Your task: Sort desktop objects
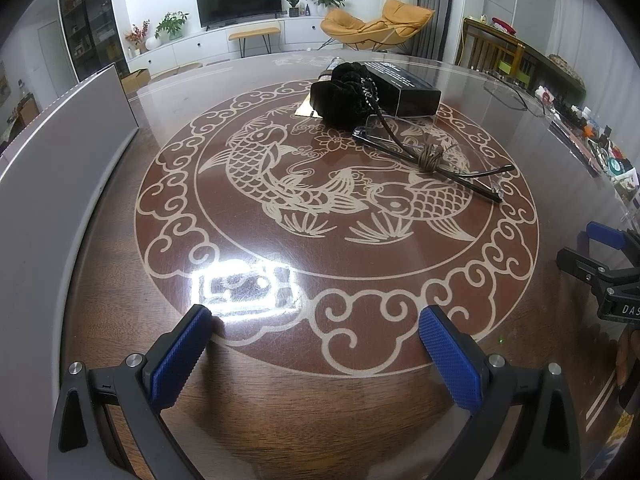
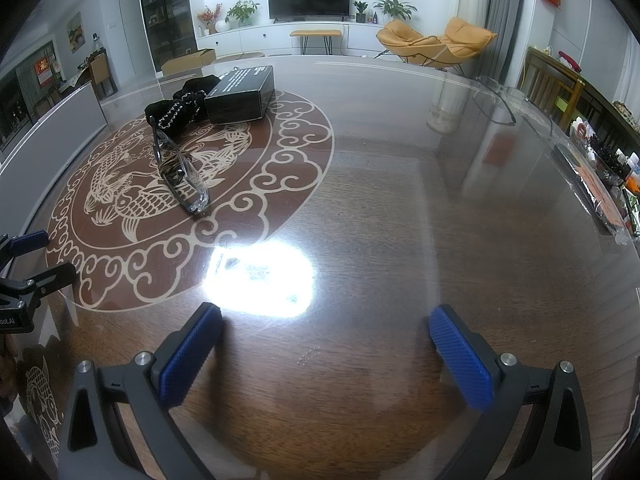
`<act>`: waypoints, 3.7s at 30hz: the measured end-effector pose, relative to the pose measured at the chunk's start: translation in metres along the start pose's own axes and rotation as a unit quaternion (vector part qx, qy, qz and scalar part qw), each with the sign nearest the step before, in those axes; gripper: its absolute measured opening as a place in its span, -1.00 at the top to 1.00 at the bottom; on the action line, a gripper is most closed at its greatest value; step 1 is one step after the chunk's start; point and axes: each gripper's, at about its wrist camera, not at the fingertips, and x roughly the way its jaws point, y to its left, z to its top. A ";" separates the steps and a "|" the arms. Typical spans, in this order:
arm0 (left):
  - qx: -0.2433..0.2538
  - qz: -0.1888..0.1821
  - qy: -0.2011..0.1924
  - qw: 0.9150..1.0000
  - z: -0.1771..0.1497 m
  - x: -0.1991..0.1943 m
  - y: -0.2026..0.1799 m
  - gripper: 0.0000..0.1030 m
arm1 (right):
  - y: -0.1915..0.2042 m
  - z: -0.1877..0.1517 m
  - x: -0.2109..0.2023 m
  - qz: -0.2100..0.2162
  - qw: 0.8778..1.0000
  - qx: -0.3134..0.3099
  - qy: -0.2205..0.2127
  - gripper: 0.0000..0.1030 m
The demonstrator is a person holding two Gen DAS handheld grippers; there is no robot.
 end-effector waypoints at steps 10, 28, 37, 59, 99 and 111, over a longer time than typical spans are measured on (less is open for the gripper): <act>0.000 0.000 0.000 1.000 0.000 0.000 0.000 -1.00 | 0.000 0.000 0.000 0.000 1.000 0.000 0.000 -1.00; -0.067 -0.055 0.010 0.996 0.047 0.004 0.015 -1.00 | 0.000 0.000 0.000 0.000 1.000 0.000 0.000 -1.00; -0.100 -0.046 -0.022 0.994 0.131 0.021 -0.059 -1.00 | 0.000 0.000 0.000 0.000 1.000 0.000 0.000 -1.00; -0.071 0.048 0.011 0.996 0.099 0.056 -0.080 -0.51 | 0.000 0.000 0.000 0.001 1.000 0.000 0.000 -1.00; -0.062 0.047 -0.044 0.996 0.008 -0.009 0.053 0.41 | 0.110 0.136 0.065 0.232 0.970 0.067 0.030 -0.81; -0.060 0.046 -0.045 0.996 0.009 -0.009 0.054 0.41 | 0.116 0.179 0.101 0.178 0.977 0.108 0.040 0.27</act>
